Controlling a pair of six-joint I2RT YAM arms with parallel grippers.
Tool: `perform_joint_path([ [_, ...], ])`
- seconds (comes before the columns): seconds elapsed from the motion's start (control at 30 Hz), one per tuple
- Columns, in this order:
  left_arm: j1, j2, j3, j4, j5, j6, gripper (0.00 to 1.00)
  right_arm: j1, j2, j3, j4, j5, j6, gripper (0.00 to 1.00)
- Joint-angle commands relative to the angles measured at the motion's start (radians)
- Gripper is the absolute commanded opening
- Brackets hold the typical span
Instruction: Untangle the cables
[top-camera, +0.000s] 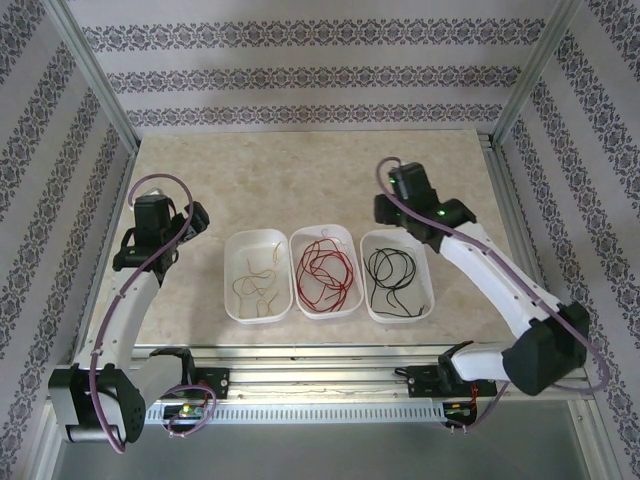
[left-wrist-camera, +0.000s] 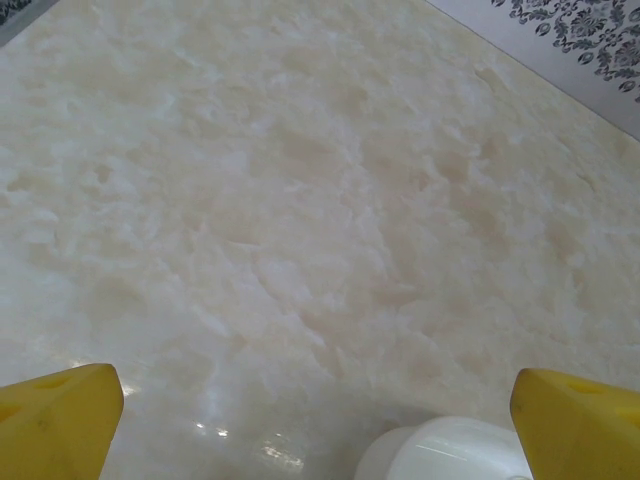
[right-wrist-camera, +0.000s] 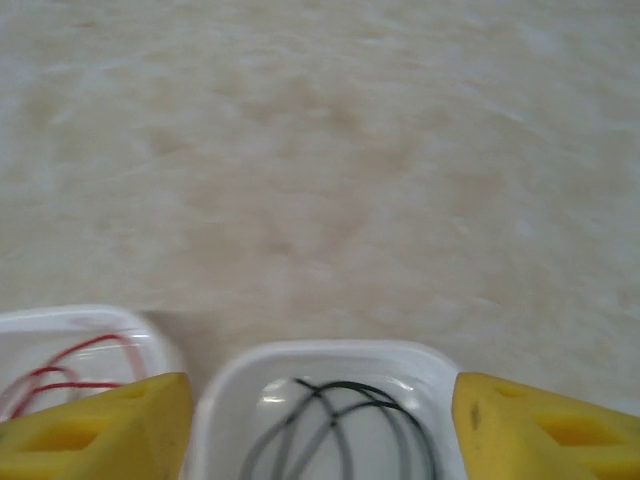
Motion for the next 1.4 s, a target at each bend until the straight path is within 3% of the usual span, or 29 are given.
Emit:
perform_joint_path([
  [0.0,0.015,-0.016,-0.034,0.073,-0.04,0.078,0.99,-0.093,-0.094,-0.079,0.054,0.073,0.043,0.81],
  [0.1,0.014,0.0,-0.07,0.158,-0.062,0.11,0.99,-0.212,-0.158,-0.158,0.084,0.055,0.056,0.98],
  [0.3,0.013,0.056,-0.157,0.372,-0.09,0.195,0.99,-0.347,-0.231,-0.293,0.188,0.118,0.029,0.98],
  [0.53,0.013,0.133,-0.288,0.744,-0.01,0.36,0.99,-0.366,-0.224,-0.458,0.471,0.198,-0.082,0.98],
  [0.7,0.013,0.253,-0.334,0.962,0.061,0.402,0.99,-0.37,-0.174,-0.508,0.619,0.228,-0.158,0.98],
  [0.93,0.012,0.361,-0.315,0.981,0.101,0.417,0.99,-0.377,-0.101,-0.555,0.783,0.22,-0.209,0.98],
  [1.3,0.011,0.56,-0.474,1.447,0.191,0.446,0.99,-0.397,-0.054,-0.683,1.075,0.138,-0.237,0.98],
  [1.37,0.014,0.547,-0.466,1.394,0.227,0.454,0.99,-0.401,-0.039,-0.708,1.138,0.119,-0.234,0.98],
])
